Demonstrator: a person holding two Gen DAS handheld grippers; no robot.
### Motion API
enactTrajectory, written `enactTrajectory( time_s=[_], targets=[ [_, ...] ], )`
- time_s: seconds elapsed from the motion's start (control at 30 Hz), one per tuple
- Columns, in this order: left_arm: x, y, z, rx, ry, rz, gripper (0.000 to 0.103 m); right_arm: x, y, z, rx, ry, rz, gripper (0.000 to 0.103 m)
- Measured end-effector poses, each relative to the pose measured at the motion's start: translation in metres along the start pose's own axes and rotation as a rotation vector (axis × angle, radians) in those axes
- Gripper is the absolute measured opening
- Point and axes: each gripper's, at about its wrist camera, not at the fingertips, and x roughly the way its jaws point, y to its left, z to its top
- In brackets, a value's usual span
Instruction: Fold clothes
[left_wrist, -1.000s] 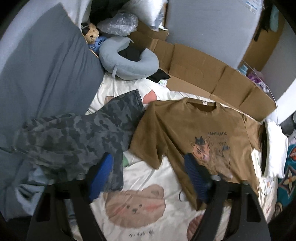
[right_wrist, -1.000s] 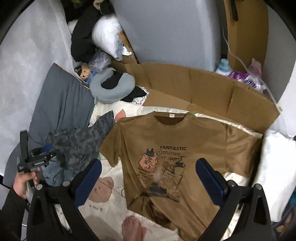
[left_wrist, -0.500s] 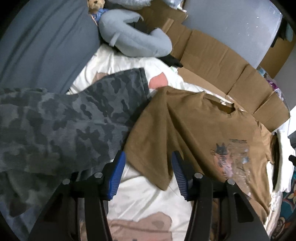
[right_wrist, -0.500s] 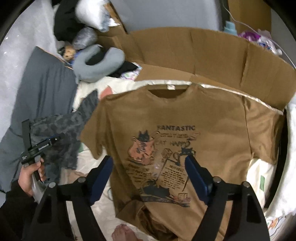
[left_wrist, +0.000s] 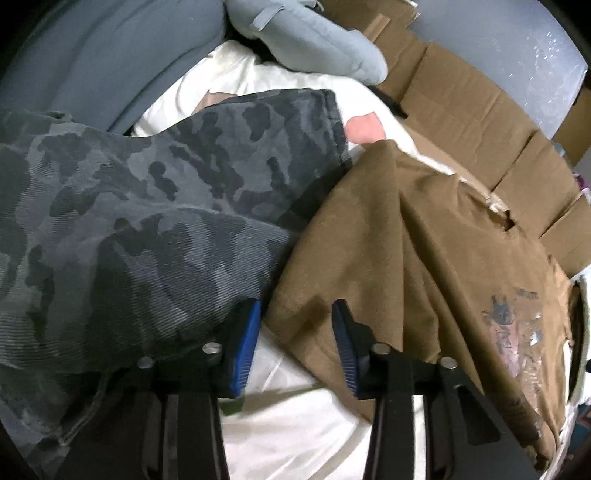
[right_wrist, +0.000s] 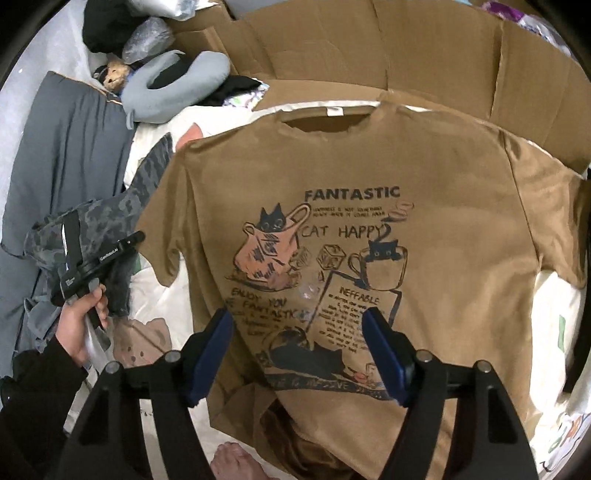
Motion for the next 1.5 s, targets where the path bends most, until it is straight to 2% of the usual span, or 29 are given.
enactTrajectory(
  time_s=[0.03,0.1,0.2,0.4,0.67,1.03,1.13,1.23,1.27,1.3,1.33,1.37,1.4,1.5],
  targets=[
    [0.002,0.000,0.000,-0.006,0.008,-0.016,0.023,0.002,-0.002,0.000,0.009,0.004,0.003,0.072],
    [0.004,0.000,0.002,-0.006,0.019,-0.034,0.006,0.005,-0.002,0.000,0.013,0.008,0.008,0.072],
    [-0.003,-0.001,0.006,-0.020,0.007,-0.046,0.004,0.009,0.001,0.000,0.021,0.018,0.024,0.072],
    [-0.029,-0.002,0.030,-0.001,-0.009,-0.049,0.003,0.013,0.008,-0.002,0.001,0.029,0.037,0.072],
    [-0.057,0.016,0.060,0.021,0.010,0.011,0.003,0.015,0.007,-0.002,0.009,0.037,0.045,0.072],
    [-0.044,0.020,0.091,0.077,0.070,0.068,0.003,0.020,0.010,-0.005,-0.005,0.051,0.038,0.072],
    [-0.035,0.019,0.096,0.083,0.126,0.035,0.004,0.023,0.008,-0.007,-0.001,0.058,0.033,0.072],
    [-0.028,0.019,0.093,0.086,0.170,0.047,0.005,0.026,0.009,-0.008,0.001,0.066,0.031,0.072],
    [-0.028,0.020,0.091,0.076,0.175,0.050,0.009,0.026,0.010,-0.008,-0.003,0.067,0.031,0.072],
    [-0.029,0.022,0.090,0.062,0.172,0.053,0.026,0.027,0.011,-0.008,-0.006,0.067,0.032,0.072],
    [-0.031,0.024,0.088,0.045,0.161,0.061,0.038,0.027,0.012,-0.008,-0.010,0.067,0.031,0.072],
    [-0.035,0.027,0.084,0.027,0.143,0.069,0.059,0.027,0.013,-0.008,-0.013,0.068,0.031,0.072],
    [-0.039,0.030,0.080,0.008,0.125,0.069,0.065,0.028,0.014,-0.008,-0.017,0.069,0.031,0.072],
    [-0.049,0.035,0.065,-0.051,0.087,0.028,0.065,0.030,0.014,-0.009,-0.018,0.074,0.029,0.072]
  ],
)
